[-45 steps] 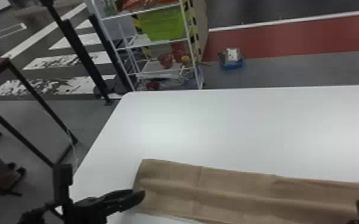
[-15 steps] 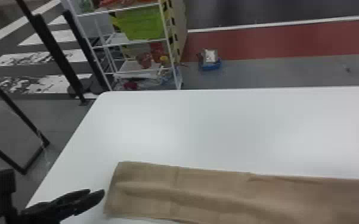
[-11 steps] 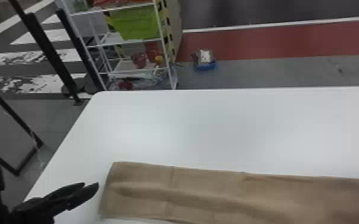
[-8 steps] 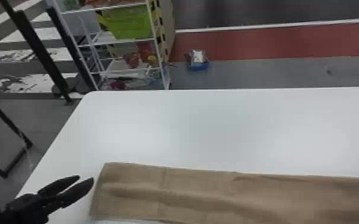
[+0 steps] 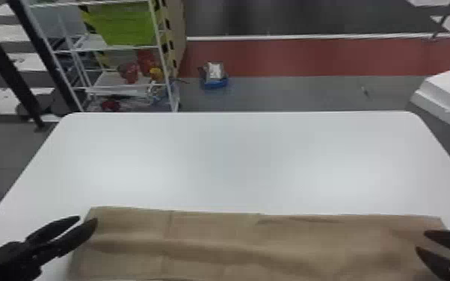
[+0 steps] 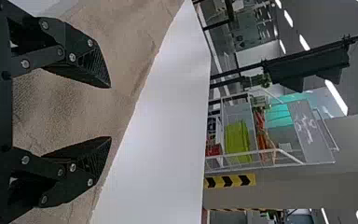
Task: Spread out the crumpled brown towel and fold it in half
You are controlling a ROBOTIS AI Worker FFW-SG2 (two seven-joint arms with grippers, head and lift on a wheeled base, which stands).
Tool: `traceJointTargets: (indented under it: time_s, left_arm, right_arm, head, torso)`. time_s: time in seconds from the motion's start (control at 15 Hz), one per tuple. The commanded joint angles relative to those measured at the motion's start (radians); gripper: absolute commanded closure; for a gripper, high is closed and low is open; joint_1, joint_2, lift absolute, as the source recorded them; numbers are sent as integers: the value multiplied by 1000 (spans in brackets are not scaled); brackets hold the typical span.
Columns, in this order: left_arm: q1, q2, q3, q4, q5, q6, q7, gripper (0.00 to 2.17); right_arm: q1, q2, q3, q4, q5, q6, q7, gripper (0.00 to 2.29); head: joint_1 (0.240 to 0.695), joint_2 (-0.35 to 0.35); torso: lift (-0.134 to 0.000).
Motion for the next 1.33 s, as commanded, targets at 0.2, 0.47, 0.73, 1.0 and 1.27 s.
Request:
traceJointTargets:
  time_s: [0.2,0.47,0.73,1.0,1.27]
  left_arm:
    - [-60,-3,-29,80,-30,4,24,404]
    - [-71,-3,-48,85,-37,26,24,404]
    - [-83,-3,-58,79,-31,75,23,407]
    - [-103,-3,-71,80,-30,99,47,407]
    - [-124,-3,-84,99,-37,93,107,407]
  right_arm:
    - [16,0,-2,19,2,-66,5,586]
    - [16,-5,-1,44,8,-93,5,586]
    - [16,-8,12,61,14,-124,-2,586]
    - [13,-14,21,82,15,-143,-8,586]
    - [13,-21,29,96,23,-167,-8,586]
  head:
    - [695,42]
    - [695,34]
    - [695,15]
    - [695,7]
    - [695,9]
  torso:
    - [-124]
    - [-124]
    - [-124]
    - [-124]
    - [-124]
